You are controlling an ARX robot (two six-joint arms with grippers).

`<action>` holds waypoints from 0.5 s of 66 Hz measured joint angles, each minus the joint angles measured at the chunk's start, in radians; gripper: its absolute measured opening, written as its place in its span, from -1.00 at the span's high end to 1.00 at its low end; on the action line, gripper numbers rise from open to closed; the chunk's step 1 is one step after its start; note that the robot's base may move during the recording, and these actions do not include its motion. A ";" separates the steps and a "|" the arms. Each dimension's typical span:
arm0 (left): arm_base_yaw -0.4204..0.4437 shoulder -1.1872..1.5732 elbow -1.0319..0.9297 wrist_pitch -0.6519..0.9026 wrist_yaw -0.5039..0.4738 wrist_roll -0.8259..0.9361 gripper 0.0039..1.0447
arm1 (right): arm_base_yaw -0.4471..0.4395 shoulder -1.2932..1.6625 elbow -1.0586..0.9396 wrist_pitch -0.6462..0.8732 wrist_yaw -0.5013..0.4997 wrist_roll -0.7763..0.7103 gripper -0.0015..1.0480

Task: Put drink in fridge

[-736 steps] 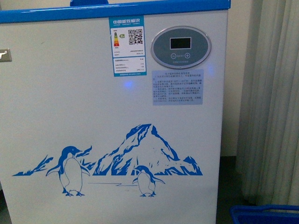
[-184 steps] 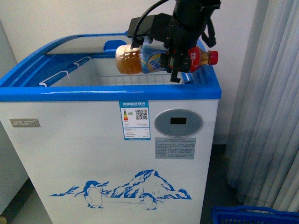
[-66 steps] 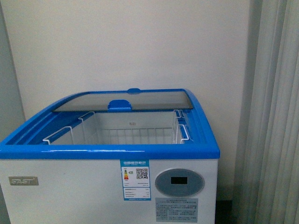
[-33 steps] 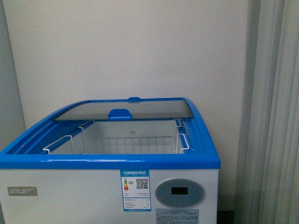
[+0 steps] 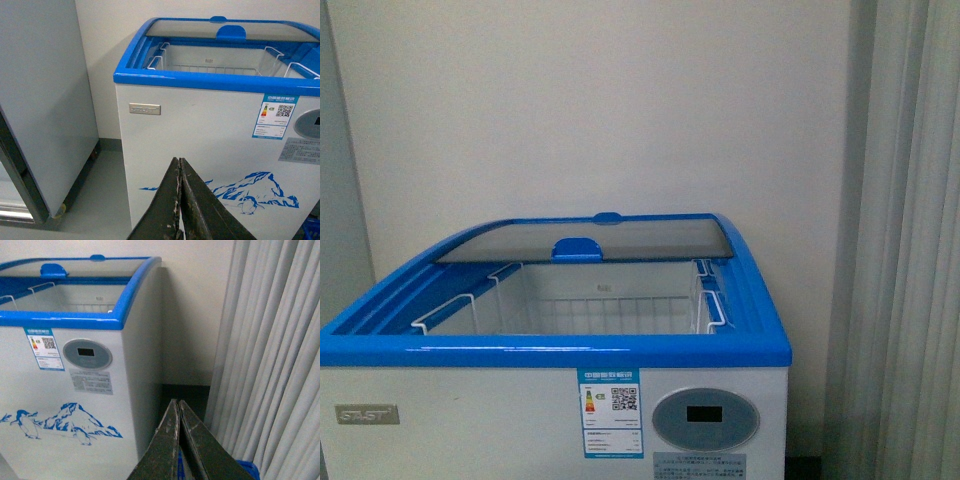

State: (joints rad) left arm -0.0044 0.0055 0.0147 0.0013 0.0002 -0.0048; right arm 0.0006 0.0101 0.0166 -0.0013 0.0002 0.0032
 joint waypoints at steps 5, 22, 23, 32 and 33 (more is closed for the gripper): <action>0.000 0.000 0.000 0.000 0.000 0.000 0.91 | 0.000 -0.002 0.000 0.000 0.000 0.000 0.89; 0.000 0.000 0.000 0.000 0.000 0.000 0.06 | 0.000 -0.004 0.000 0.000 -0.001 0.000 0.06; 0.000 0.000 0.000 0.000 0.000 0.000 0.00 | 0.000 -0.004 0.000 0.000 -0.001 0.000 -0.01; 0.000 0.000 0.000 0.000 0.000 0.000 -0.55 | 0.000 -0.004 0.000 0.000 -0.001 0.000 -0.53; 0.000 0.000 0.000 0.000 0.000 0.000 -0.58 | 0.000 -0.004 0.000 0.000 -0.001 0.000 -0.56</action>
State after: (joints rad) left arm -0.0044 0.0055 0.0147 0.0013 0.0002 -0.0048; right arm 0.0006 0.0059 0.0166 -0.0013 -0.0010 0.0029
